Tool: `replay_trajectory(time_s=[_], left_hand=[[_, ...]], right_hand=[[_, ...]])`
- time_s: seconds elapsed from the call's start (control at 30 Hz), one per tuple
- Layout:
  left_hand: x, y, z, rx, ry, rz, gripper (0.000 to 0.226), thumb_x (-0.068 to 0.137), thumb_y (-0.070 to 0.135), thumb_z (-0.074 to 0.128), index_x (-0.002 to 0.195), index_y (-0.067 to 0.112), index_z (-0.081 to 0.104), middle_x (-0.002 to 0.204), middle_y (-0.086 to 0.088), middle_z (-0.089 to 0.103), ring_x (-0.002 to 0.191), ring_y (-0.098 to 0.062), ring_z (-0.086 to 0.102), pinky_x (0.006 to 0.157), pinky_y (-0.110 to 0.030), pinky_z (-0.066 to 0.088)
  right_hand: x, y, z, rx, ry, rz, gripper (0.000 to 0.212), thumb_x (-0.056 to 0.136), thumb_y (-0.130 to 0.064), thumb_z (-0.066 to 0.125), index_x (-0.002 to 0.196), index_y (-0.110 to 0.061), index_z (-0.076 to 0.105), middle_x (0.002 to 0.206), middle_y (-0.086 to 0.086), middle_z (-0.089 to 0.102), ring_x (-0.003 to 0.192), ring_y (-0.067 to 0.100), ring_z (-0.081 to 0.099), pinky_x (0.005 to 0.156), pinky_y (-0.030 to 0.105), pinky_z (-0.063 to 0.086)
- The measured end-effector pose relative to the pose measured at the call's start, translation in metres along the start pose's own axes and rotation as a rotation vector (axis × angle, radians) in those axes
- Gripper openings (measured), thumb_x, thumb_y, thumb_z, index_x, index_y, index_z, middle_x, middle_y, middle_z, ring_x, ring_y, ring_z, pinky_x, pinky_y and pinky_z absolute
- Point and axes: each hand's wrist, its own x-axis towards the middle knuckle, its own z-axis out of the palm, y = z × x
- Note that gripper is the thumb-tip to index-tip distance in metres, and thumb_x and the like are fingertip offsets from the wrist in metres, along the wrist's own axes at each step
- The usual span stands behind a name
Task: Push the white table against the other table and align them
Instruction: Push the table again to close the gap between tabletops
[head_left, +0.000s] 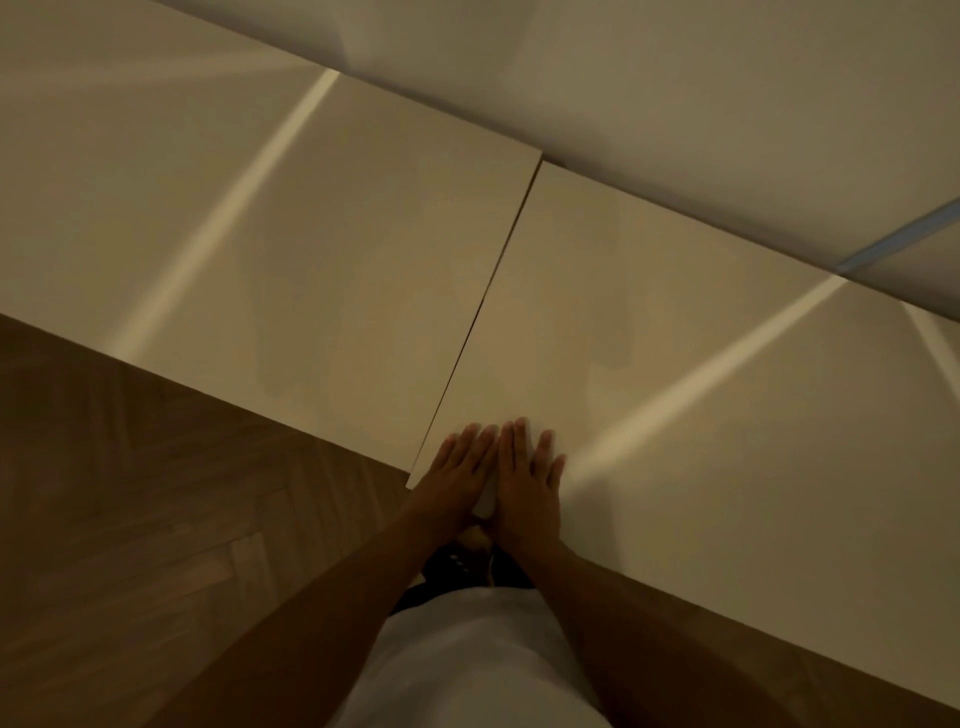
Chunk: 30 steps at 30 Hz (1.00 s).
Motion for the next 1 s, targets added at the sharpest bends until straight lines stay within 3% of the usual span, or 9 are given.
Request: replay_trajectory(time_s=[0.13, 0.27, 0.33, 0.4, 0.5, 0.67, 1.0], left_hand=[[0.000, 0.005, -0.010, -0.021, -0.008, -0.013, 0.113, 0.082, 0.059, 0.063, 0.156, 0.008, -0.006, 0.163, -0.007, -0.013, 0.148, -0.030, -0.019, 0.123, -0.045, -0.004], [-0.005, 0.014, -0.025, -0.039, -0.061, -0.054, 0.108, 0.085, 0.061, 0.055, 0.156, 0.012, -0.009, 0.159, -0.001, -0.022, 0.148, -0.025, -0.020, 0.122, -0.042, -0.007], [-0.004, 0.022, -0.038, -0.070, -0.069, -0.086, 0.094, 0.091, 0.045, 0.054, 0.158, 0.011, -0.002, 0.165, -0.003, -0.010, 0.151, -0.026, -0.011, 0.123, -0.046, 0.003], [0.000, 0.031, -0.052, -0.132, 0.006, -0.120, 0.076, 0.093, 0.031, 0.054, 0.155, 0.009, 0.017, 0.163, -0.008, 0.015, 0.150, -0.029, 0.014, 0.118, -0.046, 0.024], [0.009, 0.040, -0.065, -0.254, 0.084, -0.287, 0.054, 0.101, 0.032, 0.045, 0.152, 0.016, 0.034, 0.158, -0.005, 0.032, 0.143, -0.026, 0.031, 0.112, -0.045, 0.033], [0.026, 0.047, -0.083, -0.301, 0.142, -0.366, 0.055, 0.101, 0.049, 0.038, 0.145, 0.017, 0.046, 0.149, -0.007, 0.046, 0.133, -0.029, 0.044, 0.107, -0.045, 0.038], [0.094, 0.052, -0.130, -0.264, 0.162, -0.348, 0.053, 0.102, 0.051, 0.033, 0.140, 0.019, 0.052, 0.144, -0.006, 0.051, 0.128, -0.026, 0.051, 0.104, -0.045, 0.044]], right_hand=[[-0.001, 0.004, -0.003, 0.062, -0.014, -0.028, 0.133, 0.068, -0.076, 0.062, 0.153, -0.017, -0.021, 0.159, 0.008, -0.034, 0.141, 0.042, -0.035, 0.118, 0.061, -0.009], [-0.003, 0.014, -0.009, 0.154, -0.034, -0.041, 0.124, 0.073, -0.067, 0.064, 0.155, -0.022, -0.017, 0.161, 0.001, -0.029, 0.144, 0.035, -0.033, 0.120, 0.055, -0.009], [-0.006, 0.016, -0.016, 0.241, 0.005, -0.050, 0.106, 0.081, -0.051, 0.065, 0.156, -0.019, -0.003, 0.165, 0.003, -0.011, 0.149, 0.032, -0.020, 0.122, 0.051, -0.001], [-0.007, 0.021, -0.023, 0.381, 0.111, -0.035, 0.080, 0.087, -0.036, 0.062, 0.152, -0.013, 0.023, 0.162, 0.009, 0.018, 0.151, 0.030, 0.007, 0.122, 0.043, 0.014], [-0.007, 0.031, -0.031, 0.543, 0.189, 0.081, 0.061, 0.093, -0.033, 0.059, 0.147, -0.013, 0.040, 0.153, 0.005, 0.040, 0.141, 0.023, 0.034, 0.116, 0.036, 0.031], [0.006, 0.045, -0.054, 0.544, 0.215, 0.130, 0.055, 0.097, -0.040, 0.051, 0.147, -0.018, 0.041, 0.148, 0.005, 0.047, 0.133, 0.027, 0.044, 0.109, 0.040, 0.037], [0.057, 0.068, -0.109, 0.584, 0.329, 0.111, 0.045, 0.098, -0.040, 0.049, 0.137, -0.018, 0.054, 0.135, 0.004, 0.059, 0.122, 0.027, 0.055, 0.101, 0.043, 0.046]])
